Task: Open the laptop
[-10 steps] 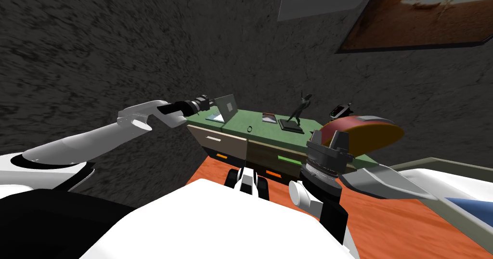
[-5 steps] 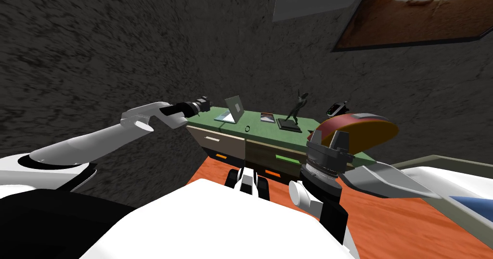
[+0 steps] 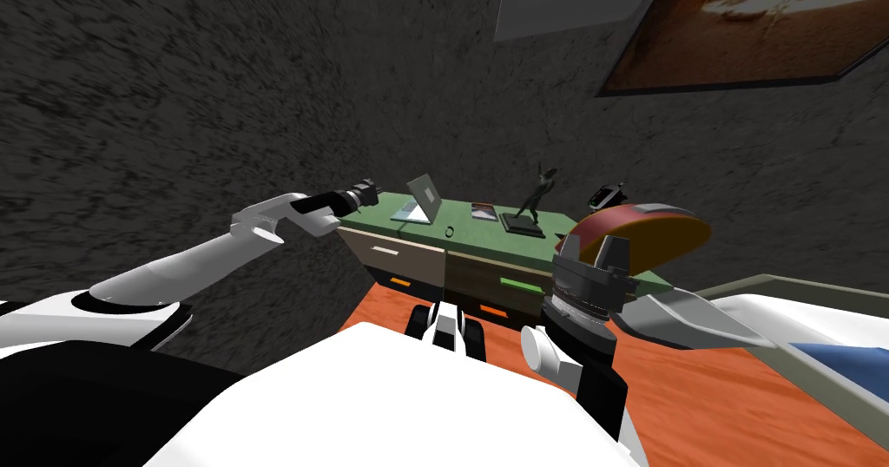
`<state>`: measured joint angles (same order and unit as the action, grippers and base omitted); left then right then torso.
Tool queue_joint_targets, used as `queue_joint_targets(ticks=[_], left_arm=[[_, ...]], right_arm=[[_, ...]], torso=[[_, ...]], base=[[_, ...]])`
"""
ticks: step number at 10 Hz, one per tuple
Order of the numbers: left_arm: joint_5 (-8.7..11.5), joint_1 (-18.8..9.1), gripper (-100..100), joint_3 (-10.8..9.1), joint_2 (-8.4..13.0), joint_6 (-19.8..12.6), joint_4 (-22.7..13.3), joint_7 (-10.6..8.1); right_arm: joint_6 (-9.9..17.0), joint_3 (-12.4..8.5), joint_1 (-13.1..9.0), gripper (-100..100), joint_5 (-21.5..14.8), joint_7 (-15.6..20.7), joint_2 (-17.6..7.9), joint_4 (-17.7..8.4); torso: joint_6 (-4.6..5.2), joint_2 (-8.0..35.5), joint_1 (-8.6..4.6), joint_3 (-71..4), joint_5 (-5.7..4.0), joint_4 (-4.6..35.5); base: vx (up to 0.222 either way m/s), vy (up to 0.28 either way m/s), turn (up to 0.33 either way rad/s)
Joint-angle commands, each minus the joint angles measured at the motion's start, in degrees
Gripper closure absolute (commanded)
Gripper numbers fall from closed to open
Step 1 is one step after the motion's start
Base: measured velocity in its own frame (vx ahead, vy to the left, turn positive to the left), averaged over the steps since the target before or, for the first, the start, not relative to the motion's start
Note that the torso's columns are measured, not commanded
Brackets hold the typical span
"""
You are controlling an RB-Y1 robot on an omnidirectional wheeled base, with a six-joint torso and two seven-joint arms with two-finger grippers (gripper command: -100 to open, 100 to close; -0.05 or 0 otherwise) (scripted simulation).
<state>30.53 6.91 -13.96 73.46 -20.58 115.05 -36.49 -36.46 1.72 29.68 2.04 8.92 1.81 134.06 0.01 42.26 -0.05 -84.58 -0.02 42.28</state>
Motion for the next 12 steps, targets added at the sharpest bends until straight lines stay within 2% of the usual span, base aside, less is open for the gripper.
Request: queue_joint_targets(ticks=[1, 2, 3, 4, 6, 9, 12], left_arm=[[0.9, -0.4, 100, 0.66, -2.9, 1.0, -1.5, -0.75], [1.2, -0.5, 100, 0.89, -3.9, 1.4, -2.1, -1.01], [1.0, -0.6, 100, 0.91, -3.3, 1.2, -1.8, -0.78], [0.1, -0.8, -100, 1.28, -4.6, 1.7, -3.3, -0.06], [-0.8, -1.1, -100, 1.63, -5.9, 2.3, -4.8, 0.77], [-2.4, -1.5, -100, 2.27, -8.3, 3.2, -7.5, 2.26], [-4.1, -2.1, -100, 2.72, -10.4, 4.2, -10.0, 3.71]], right_arm=[[0.0, 0.0, 0.0, 0, 0.0, 0.0, 0.0, 0.0], [0.0, 0.0, 0.0, 0, 0.0, 0.0, 0.0, 0.0], [0.0, 0.0, 0.0, 0, 0.0, 0.0, 0.0, 0.0], [0.0, 0.0, 0.0, 0, 0.0, 0.0, 0.0, 0.0], [0.0, 0.0, 0.0, 0, 0.0, 0.0, 0.0, 0.0], [0.0, 0.0, 0.0, 0, 0.0, 0.0, 0.0, 0.0], [0.0, 0.0, 0.0, 0, 0.0, 0.0, 0.0, 0.0]], torso=[[-0.01, 0.0, 0.03, 0.0, 0.01, 0.0], [-0.01, 0.0, 0.04, 0.0, 0.01, 0.0], [0.0, 0.0, 0.03, 0.0, 0.01, 0.0], [-0.01, 0.0, -0.02, 0.0, -0.01, 0.0], [0.01, -0.1, -0.42, 0.0, -0.13, 0.0], [0.0, 0.1, 0.09, 0.1, 0.03, 0.0], [0.05, 0.0, -0.08, 0.0, 0.02, 0.0]], base=[[-0.014, 0.036, -0.024], [-0.014, 0.03, -0.029], [-0.007, 0.013, -0.008], [-0.017, -0.084, -0.024], [0.015, -0.179, -0.021], [-0.026, -0.194, -0.022], [-0.013, -0.176, -0.005]])
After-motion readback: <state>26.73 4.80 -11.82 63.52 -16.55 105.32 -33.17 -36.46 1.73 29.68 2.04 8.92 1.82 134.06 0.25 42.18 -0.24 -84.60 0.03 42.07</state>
